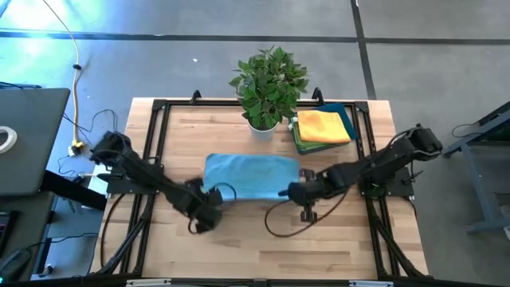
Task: Sort microfiber towel by color & place in baskets
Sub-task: Fold the blue towel
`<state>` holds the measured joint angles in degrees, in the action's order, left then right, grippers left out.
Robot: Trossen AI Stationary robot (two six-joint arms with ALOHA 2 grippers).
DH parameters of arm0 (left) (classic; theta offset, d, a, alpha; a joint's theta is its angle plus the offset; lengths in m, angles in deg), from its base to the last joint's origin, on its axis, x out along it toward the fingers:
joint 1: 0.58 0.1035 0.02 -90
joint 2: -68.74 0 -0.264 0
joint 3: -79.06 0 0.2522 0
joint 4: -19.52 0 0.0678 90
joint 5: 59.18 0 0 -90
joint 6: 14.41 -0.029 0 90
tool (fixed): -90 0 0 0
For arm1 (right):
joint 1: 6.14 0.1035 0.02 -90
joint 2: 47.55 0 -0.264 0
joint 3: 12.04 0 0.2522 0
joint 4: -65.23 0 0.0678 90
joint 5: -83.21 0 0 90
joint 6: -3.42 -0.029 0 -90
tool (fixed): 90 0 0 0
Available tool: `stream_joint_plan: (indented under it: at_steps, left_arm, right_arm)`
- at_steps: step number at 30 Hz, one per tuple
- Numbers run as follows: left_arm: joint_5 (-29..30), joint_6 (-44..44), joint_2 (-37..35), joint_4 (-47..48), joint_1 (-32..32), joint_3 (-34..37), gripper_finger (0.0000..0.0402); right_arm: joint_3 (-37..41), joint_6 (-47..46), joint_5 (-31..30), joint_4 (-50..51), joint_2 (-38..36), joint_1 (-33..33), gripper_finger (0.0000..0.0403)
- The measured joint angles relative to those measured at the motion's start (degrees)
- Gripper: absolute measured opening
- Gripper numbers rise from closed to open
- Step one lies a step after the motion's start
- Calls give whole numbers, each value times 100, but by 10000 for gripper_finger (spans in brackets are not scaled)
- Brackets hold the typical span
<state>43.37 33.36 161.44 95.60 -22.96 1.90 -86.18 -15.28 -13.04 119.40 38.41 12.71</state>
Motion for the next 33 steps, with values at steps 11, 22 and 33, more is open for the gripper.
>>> stream_joint_plan:
  at_steps: [11,22,33]
  left_arm:
    - [-1169,759,938,-1063,-791,-497,0]
    - [-1517,414,952,-1283,-819,-948,1]
    - [-272,366,954,153,-317,-940,1]
  right_arm:
    - [196,-1042,1087,-714,143,838,0]
    - [203,-1069,1518,-866,216,973,0]
    - [203,-718,121,-127,247,636,0]
